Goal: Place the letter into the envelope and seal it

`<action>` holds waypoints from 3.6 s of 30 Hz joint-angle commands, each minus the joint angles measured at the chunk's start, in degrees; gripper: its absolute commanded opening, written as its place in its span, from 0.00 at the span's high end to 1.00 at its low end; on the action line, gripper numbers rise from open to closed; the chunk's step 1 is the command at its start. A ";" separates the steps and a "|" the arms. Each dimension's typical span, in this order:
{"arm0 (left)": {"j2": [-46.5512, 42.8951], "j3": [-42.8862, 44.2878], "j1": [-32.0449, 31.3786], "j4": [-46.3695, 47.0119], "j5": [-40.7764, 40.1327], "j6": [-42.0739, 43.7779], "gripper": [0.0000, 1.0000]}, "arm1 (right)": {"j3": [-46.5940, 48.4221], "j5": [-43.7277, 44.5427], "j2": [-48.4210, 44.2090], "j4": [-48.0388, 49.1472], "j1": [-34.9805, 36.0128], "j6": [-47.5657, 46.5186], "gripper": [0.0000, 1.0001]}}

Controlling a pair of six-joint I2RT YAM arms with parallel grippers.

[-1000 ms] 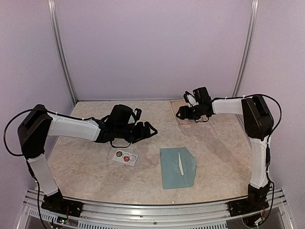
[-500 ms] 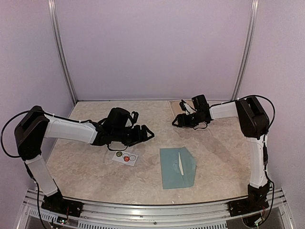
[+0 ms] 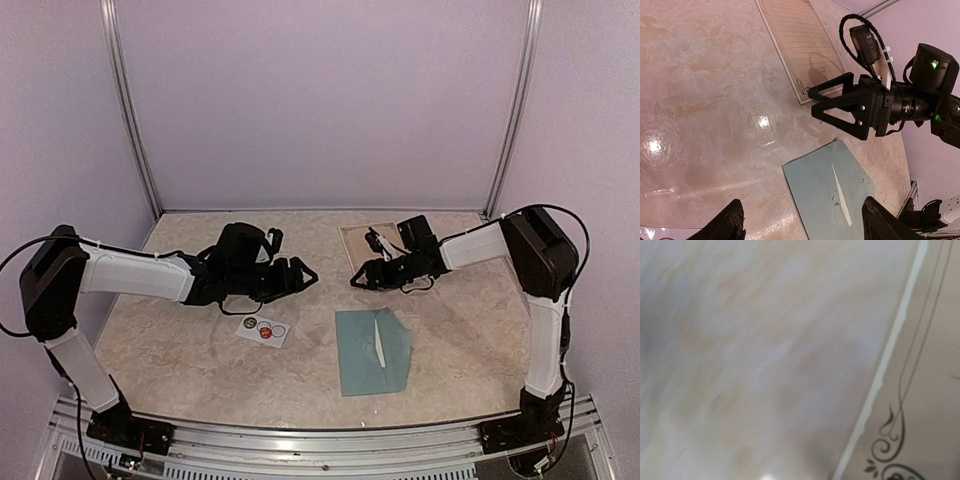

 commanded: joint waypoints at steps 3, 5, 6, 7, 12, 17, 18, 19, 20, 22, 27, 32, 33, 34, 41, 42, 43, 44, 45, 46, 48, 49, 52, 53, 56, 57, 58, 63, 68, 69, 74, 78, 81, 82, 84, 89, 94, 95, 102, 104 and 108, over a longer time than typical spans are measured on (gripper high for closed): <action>-0.21 1.86 0.60 0.82 -1.07 1.01 0.24 | -8.27 -1.24 -6.34 -3.10 7.42 4.54 0.31; 1.59 3.43 0.67 0.68 -0.99 0.80 0.24 | -9.24 -0.89 -9.56 -3.40 8.04 5.51 0.30; 2.79 4.27 0.69 0.66 -0.92 0.79 0.24 | -9.51 -0.34 -11.91 -3.80 7.96 5.79 0.29; 3.74 5.22 0.73 0.65 -0.99 0.67 0.24 | -9.49 1.05 -13.24 -5.02 7.90 5.90 0.28; 10.62 9.55 0.68 2.10 -0.54 -0.78 0.24 | -7.92 10.08 -19.37 -13.71 5.20 6.10 0.23; 16.29 13.34 0.68 3.01 0.81 -2.36 0.24 | -9.70 11.76 -18.71 -16.91 -2.28 5.33 0.23; 17.48 13.86 0.68 3.17 0.98 -2.50 0.24 | -9.80 11.67 -18.20 -16.92 -3.57 5.26 0.23; 18.14 14.32 0.68 3.15 1.22 -2.55 0.24 | -9.71 11.33 -17.68 -16.80 -4.58 5.10 0.24; 18.97 14.84 0.68 3.12 1.28 -2.55 0.24 | -9.36 10.70 -16.86 -16.75 -5.38 4.80 0.24; 20.41 15.76 0.68 2.87 1.18 -2.55 0.24 | -8.14 10.14 -15.21 -16.93 -6.55 4.19 0.25; 23.74 18.06 0.98 1.64 1.23 -2.47 0.24 | -4.36 9.79 -10.76 -17.14 -8.61 2.92 0.26; 26.59 18.89 1.38 2.81 2.07 -2.89 0.25 | -0.61 8.66 -6.74 -16.66 -10.19 2.09 0.28; 27.05 19.25 1.46 2.99 2.34 -2.97 0.26 | 0.28 8.43 -5.89 -16.78 -10.39 1.86 0.28; 27.71 19.69 1.47 2.98 2.55 -2.99 0.28 | 1.21 7.96 -4.68 -17.06 -10.47 1.60 0.28; 32.31 23.15 1.62 2.54 3.95 -3.31 0.40 | 4.80 1.91 0.14 -20.17 -9.89 -0.01 0.31; 32.74 23.36 1.67 2.69 4.33 -3.51 0.40 | 4.87 1.50 0.52 -20.59 -9.54 -0.28 0.31; 33.43 23.49 1.65 2.90 4.66 -3.71 0.40 | 4.76 0.98 0.99 -20.87 -9.11 -0.41 0.31; 33.91 23.60 1.65 3.08 4.99 -3.84 0.40 | 4.67 0.02 1.37 -20.91 -8.78 -0.46 0.31; 34.20 23.77 1.65 3.19 5.24 -3.94 0.40 | 4.39 -0.35 1.67 -20.88 -8.40 -0.29 0.31; 34.80 23.87 1.65 3.20 5.40 -4.03 0.40 | 4.09 -0.46 1.77 -20.75 -7.98 -0.13 0.31; 35.29 23.81 1.65 3.29 5.51 -4.05 0.40 | 3.43 -1.06 1.77 -20.21 -7.17 0.37 0.31; 35.47 23.75 1.65 3.43 5.63 -4.11 0.40 | 3.06 -1.55 1.68 -19.72 -6.88 0.71 0.31; 35.55 23.16 1.65 4.60 5.90 -4.29 0.40 | 2.41 -3.30 1.44 -18.47 -6.21 1.59 0.31; 35.41 22.91 1.65 5.24 6.02 -4.48 0.40 | 2.36 -3.46 1.49 -18.23 -5.96 1.75 0.31; 35.10 22.60 1.65 6.26 6.05 -4.83 0.40 | 2.53 -3.70 2.02 -18.00 -5.25 2.19 0.31; 35.01 22.57 1.65 6.46 6.05 -4.91 0.40 | 2.56 -3.75 2.17 -17.91 -5.03 2.34 0.31; 34.94 22.49 1.65 6.64 5.99 -5.00 0.40 | 2.50 -3.73 2.26 -17.70 -4.92 2.53 0.31; 34.40 21.81 1.65 8.12 6.54 -5.18 0.40 | 1.14 -6.46 1.88 -14.99 -4.53 3.92 0.29; 33.65 20.19 1.56 11.66 7.74 -5.45 0.39 | -0.59 -9.17 1.21 -11.23 -4.16 5.59 0.27; 33.48 19.92 1.56 12.05 7.74 -5.45 0.41 | -0.77 -9.13 1.10 -10.82 -4.11 5.89 0.27; 31.63 18.01 1.65 14.40 7.23 -5.03 0.54 | -1.67 -8.54 0.16 -9.11 -4.13 7.02 0.36; 30.05 16.46 1.65 16.20 6.83 -4.71 0.61 | -2.79 -9.42 -0.95 -6.53 -4.15 8.98 0.49; 29.10 15.99 1.65 16.97 6.66 -4.33 0.65 | -3.67 -10.13 -2.08 -4.28 -4.15 10.59 0.58; 28.89 15.97 1.71 16.95 6.55 -4.21 0.65 | -3.87 -10.43 -2.67 -3.66 -4.17 11.10 0.62; 28.35 15.74 1.73 16.58 6.07 -4.07 0.61 | -4.37 -10.89 -4.00 -2.57 -4.15 12.00 0.69; 24.65 11.77 2.79 17.11 4.51 -3.69 0.46 | -5.42 -11.62 -8.51 -0.75 -4.32 13.23 0.79; 17.34 5.98 4.27 18.37 4.48 -1.75 0.32 | -5.73 -13.42 -13.12 -0.48 -4.49 13.11 0.82; 14.73 5.12 4.59 18.01 4.40 -0.51 0.31 | -5.48 -13.62 -14.05 -1.09 -4.50 12.75 0.82; -1.53 3.39 7.52 8.72 4.69 12.24 0.20 | -1.22 -14.35 -21.42 -11.89 -4.53 5.42 0.81; -4.21 4.89 8.19 4.87 7.75 14.81 0.19 | -0.94 -15.64 -24.01 -14.24 -4.48 3.85 0.81; -7.17 6.13 7.94 1.90 13.47 14.97 0.18 | -2.79 -19.26 -28.75 -13.93 -4.05 3.97 0.81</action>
